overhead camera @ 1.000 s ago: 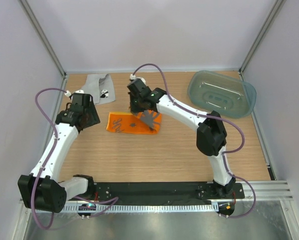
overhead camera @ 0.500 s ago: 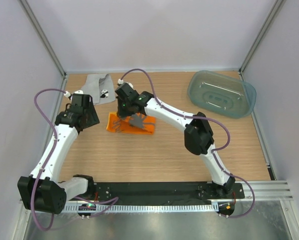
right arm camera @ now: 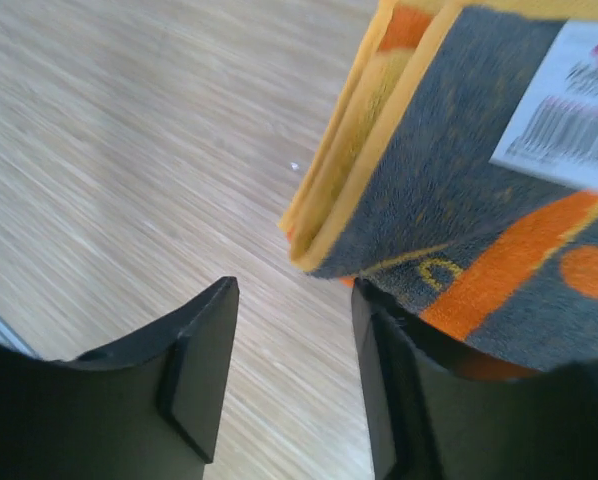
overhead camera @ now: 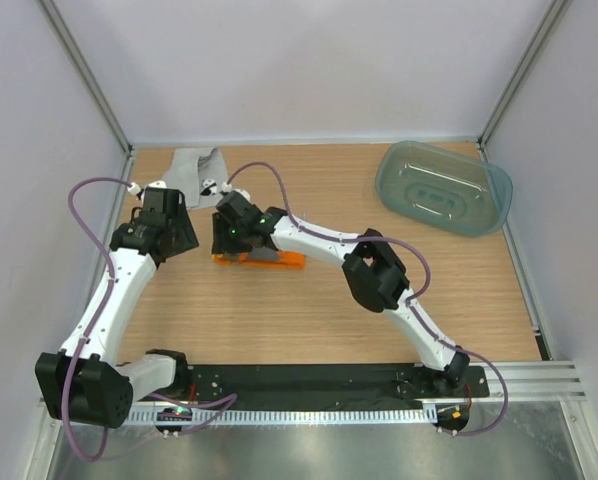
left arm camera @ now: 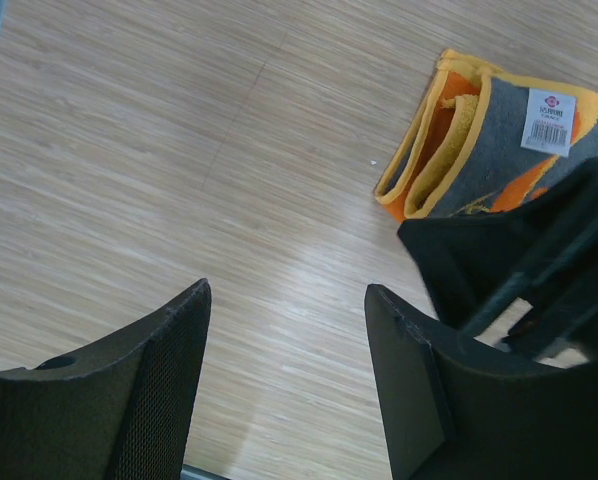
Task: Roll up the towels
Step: Fold the towel
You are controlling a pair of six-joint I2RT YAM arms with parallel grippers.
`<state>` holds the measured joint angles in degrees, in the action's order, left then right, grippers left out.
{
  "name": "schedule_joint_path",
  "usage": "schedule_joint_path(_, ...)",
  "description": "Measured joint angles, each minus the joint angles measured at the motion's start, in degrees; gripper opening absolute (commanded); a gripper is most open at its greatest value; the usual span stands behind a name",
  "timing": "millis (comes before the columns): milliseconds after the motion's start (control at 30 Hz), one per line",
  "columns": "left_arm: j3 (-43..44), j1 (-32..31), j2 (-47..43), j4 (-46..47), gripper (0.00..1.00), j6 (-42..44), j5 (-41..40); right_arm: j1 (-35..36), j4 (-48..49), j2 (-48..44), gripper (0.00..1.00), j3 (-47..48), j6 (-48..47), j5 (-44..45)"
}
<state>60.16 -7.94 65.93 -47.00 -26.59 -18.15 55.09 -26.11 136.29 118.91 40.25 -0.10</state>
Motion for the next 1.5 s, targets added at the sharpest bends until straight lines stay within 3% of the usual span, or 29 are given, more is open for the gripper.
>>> schedule_joint_path(33,0.0,0.0,0.0,0.0,0.64,0.0,-0.1,0.1,0.9,0.5,0.66,-0.8,0.5,-0.7)
schedule_joint_path(100,0.0,0.0,0.0,0.0,0.64,0.0,-0.3,0.4,1.8,1.4,0.71,-2.3,0.7,-2.2)
schedule_joint_path(400,-0.1,0.1,0.0,0.0,0.64,0.0,-1.4,0.4,4.0,-0.9,0.84,-4.4,0.2,-5.4)
schedule_joint_path(600,-0.5,0.1,0.0,0.0,0.62,0.0,-0.9,-2.7,6.1,-16.9,0.84,-17.7,0.0,-6.0)
schedule_joint_path(800,-0.5,-1.2,3.5,0.5,0.61,0.1,1.4,-12.9,8.1,-32.4,0.82,-34.0,-0.6,-5.5)
schedule_joint_path(933,-0.5,-2.8,7.9,0.5,0.63,0.3,2.8,-18.2,8.3,-32.2,0.8,-42.1,-1.5,-5.0)
schedule_joint_path(1133,-0.4,-6.1,11.3,0.6,0.64,0.6,4.6,-16.9,8.1,-27.4,0.79,-48.8,-2.6,-5.8)
schedule_joint_path(1300,0.7,-8.2,14.8,1.0,0.64,1.5,6.3,-16.6,11.6,-26.3,0.65,-48.9,-2.5,-7.0)
schedule_joint_path(1333,0.7,-8.2,15.2,1.1,0.64,1.5,6.4,-16.6,12.4,-26.2,0.54,-48.9,-2.6,-7.1)
schedule_joint_path(1400,0.9,-8.2,15.9,1.1,0.64,1.6,6.4,-16.6,13.5,-25.7,0.44,-49.5,-2.6,-7.6)
schedule_joint_path(1433,0.9,-8.3,16.2,1.1,0.64,1.6,6.4,-16.7,14.2,-25.7,0.34,-49.9,-2.5,-7.7)
schedule_joint_path(1500,1.4,-8.7,17.2,1.0,0.63,1.5,6.2,-16.8,15.4,-25.7,0.26,-51.1,-2.5,-7.8)
